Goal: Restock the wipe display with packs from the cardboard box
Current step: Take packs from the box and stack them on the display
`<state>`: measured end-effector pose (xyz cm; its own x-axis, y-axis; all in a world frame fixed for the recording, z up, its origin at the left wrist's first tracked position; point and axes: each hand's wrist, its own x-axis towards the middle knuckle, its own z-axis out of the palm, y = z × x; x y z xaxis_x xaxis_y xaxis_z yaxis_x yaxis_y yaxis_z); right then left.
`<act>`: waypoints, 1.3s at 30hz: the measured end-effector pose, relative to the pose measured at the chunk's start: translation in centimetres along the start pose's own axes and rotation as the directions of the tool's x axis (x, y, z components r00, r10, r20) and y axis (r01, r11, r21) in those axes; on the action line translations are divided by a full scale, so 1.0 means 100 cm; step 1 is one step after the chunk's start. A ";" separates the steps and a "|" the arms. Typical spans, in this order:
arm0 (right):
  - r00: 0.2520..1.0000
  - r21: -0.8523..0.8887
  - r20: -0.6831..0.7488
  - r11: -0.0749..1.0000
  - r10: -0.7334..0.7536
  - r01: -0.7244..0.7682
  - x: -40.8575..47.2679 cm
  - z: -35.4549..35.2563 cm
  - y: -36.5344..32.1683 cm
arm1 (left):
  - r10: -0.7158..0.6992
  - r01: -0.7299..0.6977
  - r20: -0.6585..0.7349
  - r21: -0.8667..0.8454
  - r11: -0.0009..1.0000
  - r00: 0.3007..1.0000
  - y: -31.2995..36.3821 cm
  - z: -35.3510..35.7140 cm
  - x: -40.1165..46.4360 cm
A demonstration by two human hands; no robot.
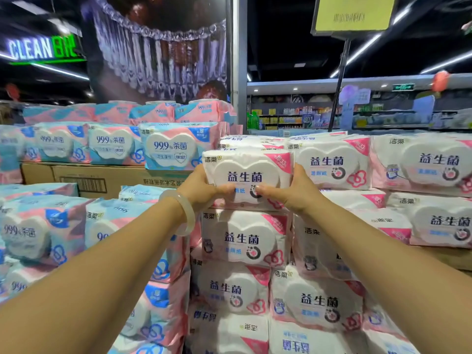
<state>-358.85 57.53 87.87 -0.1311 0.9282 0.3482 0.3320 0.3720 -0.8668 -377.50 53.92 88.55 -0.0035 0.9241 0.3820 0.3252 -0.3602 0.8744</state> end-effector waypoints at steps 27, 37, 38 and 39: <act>0.891 -0.544 0.416 0.735 -0.183 0.405 -0.237 0.048 0.098 | -0.113 0.077 -0.002 0.747 0.661 0.994 -0.073 0.096 -0.258; 0.569 -0.524 0.668 0.846 0.479 -0.098 -0.402 0.119 0.243 | -0.773 0.685 -0.136 0.574 0.448 0.620 -0.206 0.132 -0.446; 0.525 -0.534 0.668 0.831 0.527 -0.155 -0.415 0.126 0.257 | -0.811 0.730 -0.143 0.545 0.413 0.567 -0.219 0.134 -0.461; 0.492 -0.532 0.659 0.815 0.568 -0.229 -0.426 0.133 0.270 | -0.848 0.774 -0.153 0.513 0.371 0.508 -0.230 0.138 -0.473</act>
<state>-356.76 28.02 44.84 -0.4917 0.6697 -0.5565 0.7976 0.0901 -0.5964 -371.80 20.21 46.26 -0.4226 0.7550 -0.5013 0.6034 0.6471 0.4660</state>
